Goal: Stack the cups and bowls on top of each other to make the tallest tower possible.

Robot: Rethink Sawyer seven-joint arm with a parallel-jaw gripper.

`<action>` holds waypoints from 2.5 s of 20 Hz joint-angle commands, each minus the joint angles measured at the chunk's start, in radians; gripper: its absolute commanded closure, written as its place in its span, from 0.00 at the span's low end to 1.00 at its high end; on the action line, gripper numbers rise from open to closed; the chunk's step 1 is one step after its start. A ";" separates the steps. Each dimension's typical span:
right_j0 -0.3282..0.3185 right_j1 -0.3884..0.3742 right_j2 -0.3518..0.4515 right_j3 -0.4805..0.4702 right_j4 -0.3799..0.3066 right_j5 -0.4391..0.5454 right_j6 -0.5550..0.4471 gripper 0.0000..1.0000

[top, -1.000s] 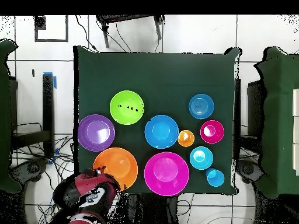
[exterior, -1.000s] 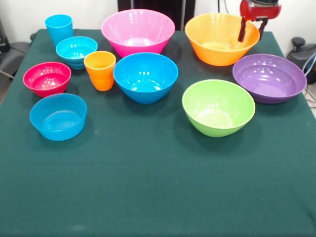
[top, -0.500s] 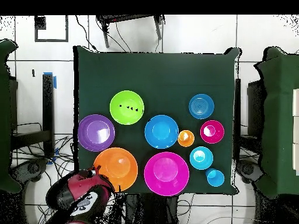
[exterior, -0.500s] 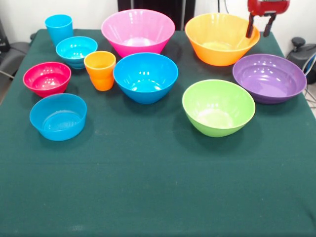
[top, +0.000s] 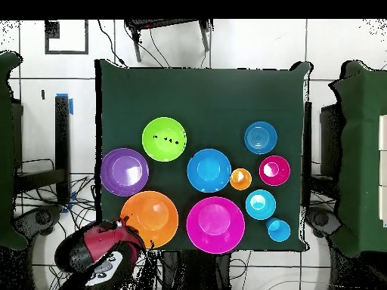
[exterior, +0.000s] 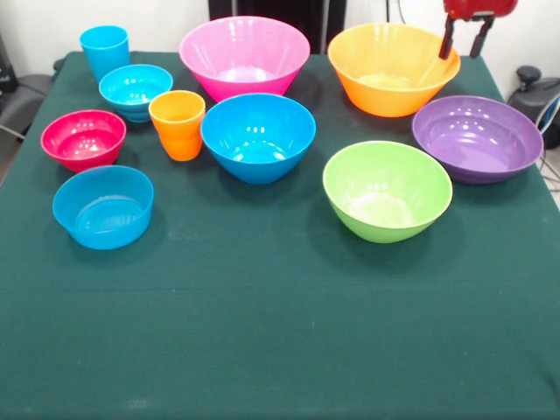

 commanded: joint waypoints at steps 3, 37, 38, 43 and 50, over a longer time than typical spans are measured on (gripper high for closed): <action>0.017 0.032 0.009 -0.072 0.030 0.079 0.161 1.00; 0.016 0.038 0.012 -0.070 0.024 0.061 0.158 1.00; 0.019 0.038 0.010 -0.072 0.023 0.063 0.157 1.00; 0.017 0.038 0.008 -0.079 0.024 0.070 0.153 1.00; 0.019 0.038 0.006 -0.078 0.020 0.070 0.150 0.00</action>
